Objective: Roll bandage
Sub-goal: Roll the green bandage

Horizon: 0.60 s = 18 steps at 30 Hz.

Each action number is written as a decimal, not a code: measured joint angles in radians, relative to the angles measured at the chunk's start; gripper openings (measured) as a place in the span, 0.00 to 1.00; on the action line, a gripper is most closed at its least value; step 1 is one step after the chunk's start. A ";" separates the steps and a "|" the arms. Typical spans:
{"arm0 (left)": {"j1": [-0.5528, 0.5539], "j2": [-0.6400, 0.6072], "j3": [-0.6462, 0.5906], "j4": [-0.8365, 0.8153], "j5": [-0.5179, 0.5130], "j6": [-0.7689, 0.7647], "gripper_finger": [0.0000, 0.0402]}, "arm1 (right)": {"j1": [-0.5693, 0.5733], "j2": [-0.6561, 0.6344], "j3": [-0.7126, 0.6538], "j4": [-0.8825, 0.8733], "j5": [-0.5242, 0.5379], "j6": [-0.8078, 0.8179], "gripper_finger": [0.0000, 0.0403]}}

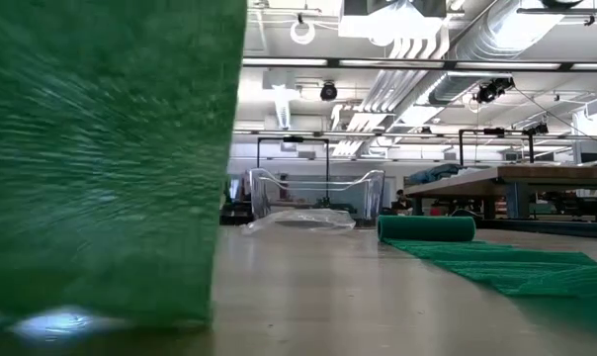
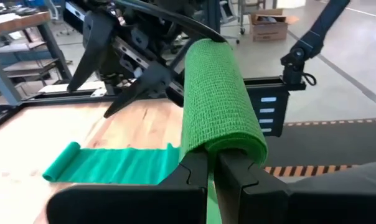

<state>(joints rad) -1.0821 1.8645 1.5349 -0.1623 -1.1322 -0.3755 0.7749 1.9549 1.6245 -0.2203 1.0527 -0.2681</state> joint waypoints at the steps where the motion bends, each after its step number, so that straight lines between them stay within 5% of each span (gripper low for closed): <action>1: 0.000 0.000 0.000 0.001 -0.002 -0.004 0.00 | 0.003 0.000 0.000 0.001 0.000 -0.002 0.45; 10: 0.000 -0.008 0.000 0.021 -0.027 -0.004 0.00 | 0.063 -0.048 0.000 0.056 -0.098 0.012 0.45; 18: 0.000 -0.045 0.000 0.063 -0.029 0.037 0.00 | 0.071 -0.069 0.000 0.207 -0.392 0.050 0.45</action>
<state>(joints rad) -1.0817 1.8196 1.5349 -0.0994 -1.1610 -0.3386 0.8457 1.8861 1.6241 -0.0133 0.6611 -0.2176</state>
